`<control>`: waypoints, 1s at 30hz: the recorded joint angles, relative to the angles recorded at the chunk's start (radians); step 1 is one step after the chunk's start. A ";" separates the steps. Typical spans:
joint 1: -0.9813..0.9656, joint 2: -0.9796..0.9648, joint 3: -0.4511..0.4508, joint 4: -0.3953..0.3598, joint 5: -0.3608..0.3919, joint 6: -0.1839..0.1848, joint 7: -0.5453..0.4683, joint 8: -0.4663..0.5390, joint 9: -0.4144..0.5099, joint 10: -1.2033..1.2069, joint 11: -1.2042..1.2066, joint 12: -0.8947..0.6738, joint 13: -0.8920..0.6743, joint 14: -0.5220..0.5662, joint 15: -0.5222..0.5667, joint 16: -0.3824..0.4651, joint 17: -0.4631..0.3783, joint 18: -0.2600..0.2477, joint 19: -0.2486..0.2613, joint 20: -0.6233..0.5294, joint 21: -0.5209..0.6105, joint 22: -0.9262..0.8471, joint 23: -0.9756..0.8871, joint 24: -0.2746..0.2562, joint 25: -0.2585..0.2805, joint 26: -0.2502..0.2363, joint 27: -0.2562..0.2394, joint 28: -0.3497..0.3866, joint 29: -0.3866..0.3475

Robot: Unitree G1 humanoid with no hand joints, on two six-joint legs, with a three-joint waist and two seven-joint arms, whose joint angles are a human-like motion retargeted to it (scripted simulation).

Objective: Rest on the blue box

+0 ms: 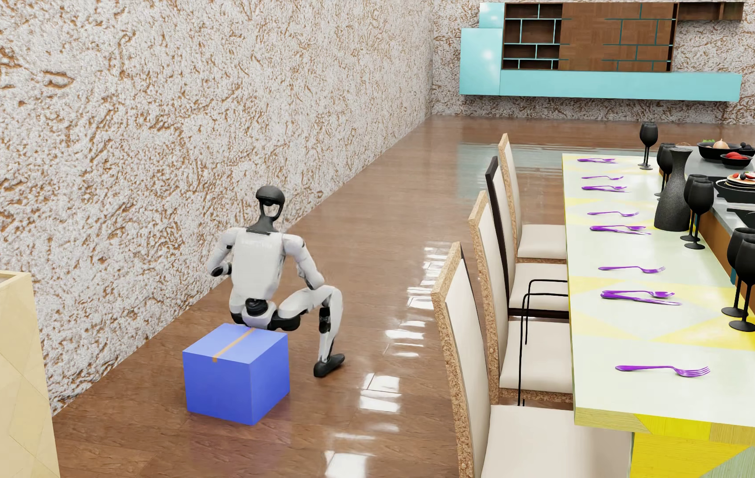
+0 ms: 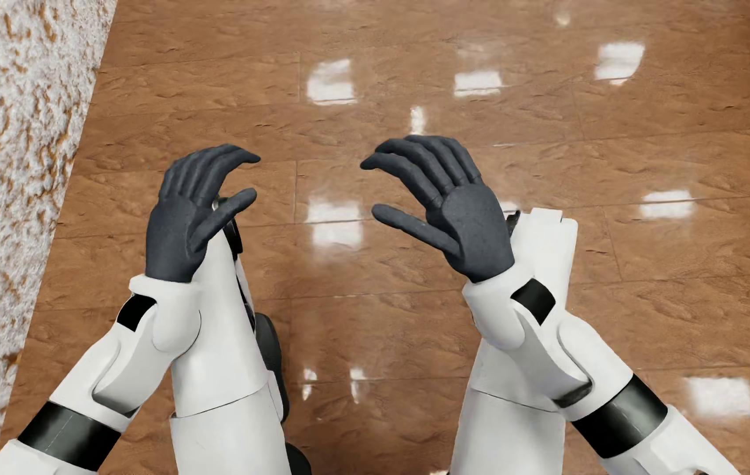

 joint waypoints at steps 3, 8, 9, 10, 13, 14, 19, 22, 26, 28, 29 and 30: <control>0.067 0.053 0.029 -0.095 -0.045 -0.013 0.028 0.013 -0.034 -0.131 -0.014 -0.074 0.213 0.084 0.085 -0.030 0.052 -0.001 0.065 -0.105 -0.116 -0.001 0.027 0.035 -0.089 -0.133 -0.091 -0.309 0.226; 0.173 0.123 0.037 -0.141 -0.064 -0.035 0.043 -0.013 -0.062 -0.202 -0.066 -0.143 0.234 0.107 0.063 -0.043 0.137 0.049 0.039 -0.207 -0.108 0.213 0.267 0.029 -0.126 -0.156 -0.065 -0.310 0.116; 0.186 0.124 0.033 -0.138 -0.062 -0.043 0.050 -0.027 -0.070 -0.203 -0.062 -0.147 0.221 0.089 0.070 -0.031 0.132 0.065 0.024 -0.216 -0.103 0.212 0.290 0.025 -0.133 -0.150 -0.063 -0.325 0.140; 0.188 0.123 0.034 -0.140 -0.069 -0.044 0.046 -0.023 -0.079 -0.201 -0.060 -0.162 0.216 0.081 0.077 -0.029 0.128 0.073 0.047 -0.229 -0.106 0.227 0.306 0.024 -0.131 -0.171 -0.081 -0.372 0.166; 0.196 0.124 0.034 -0.132 -0.067 -0.048 0.038 -0.024 -0.099 -0.190 -0.059 -0.167 0.200 0.065 0.072 -0.046 0.109 0.066 0.051 -0.239 -0.093 0.290 0.337 -0.001 -0.083 -0.168 -0.083 -0.358 0.158; 0.196 0.114 0.023 -0.125 -0.060 -0.060 0.039 -0.019 -0.099 -0.189 -0.057 -0.163 0.178 0.063 0.065 -0.044 0.116 0.064 0.043 -0.220 -0.071 0.302 0.361 -0.010 -0.091 -0.160 -0.084 -0.321 0.135; 0.191 0.101 0.016 -0.114 -0.046 -0.064 0.030 -0.013 -0.111 -0.178 -0.049 -0.138 0.163 0.059 0.077 -0.070 0.150 0.064 0.029 -0.224 -0.048 0.333 0.407 0.016 -0.112 -0.118 -0.051 -0.244 0.090; 0.177 0.084 0.015 -0.115 -0.043 -0.061 0.026 -0.003 -0.114 -0.174 -0.045 -0.144 0.159 0.049 0.071 -0.072 0.162 0.061 0.031 -0.230 -0.048 0.342 0.403 0.021 -0.120 -0.106 -0.047 -0.224 0.082; 0.123 0.022 0.012 -0.115 -0.055 -0.062 0.016 0.008 -0.133 -0.173 -0.037 -0.167 0.109 0.054 0.074 -0.072 0.147 0.044 0.032 -0.194 -0.100 0.332 0.364 0.050 -0.132 -0.137 -0.105 -0.265 0.207; 0.116 0.008 0.010 -0.108 -0.053 -0.063 0.019 0.011 -0.136 -0.168 -0.030 -0.159 0.108 0.044 0.067 -0.070 0.145 0.036 0.025 -0.178 -0.106 0.318 0.354 0.048 -0.129 -0.146 -0.109 -0.273 0.208; 0.117 0.005 0.009 -0.105 -0.051 -0.064 0.021 0.013 -0.132 -0.167 -0.027 -0.156 0.103 0.037 0.059 -0.069 0.148 0.037 0.026 -0.181 -0.102 0.320 0.357 0.044 -0.128 -0.144 -0.110 -0.256 0.205; 0.105 -0.002 0.005 -0.110 -0.058 -0.063 0.022 0.015 -0.129 -0.167 -0.025 -0.157 0.097 0.033 0.059 -0.065 0.149 0.034 0.040 -0.175 -0.113 0.309 0.339 0.048 -0.135 -0.144 -0.113 -0.262 0.225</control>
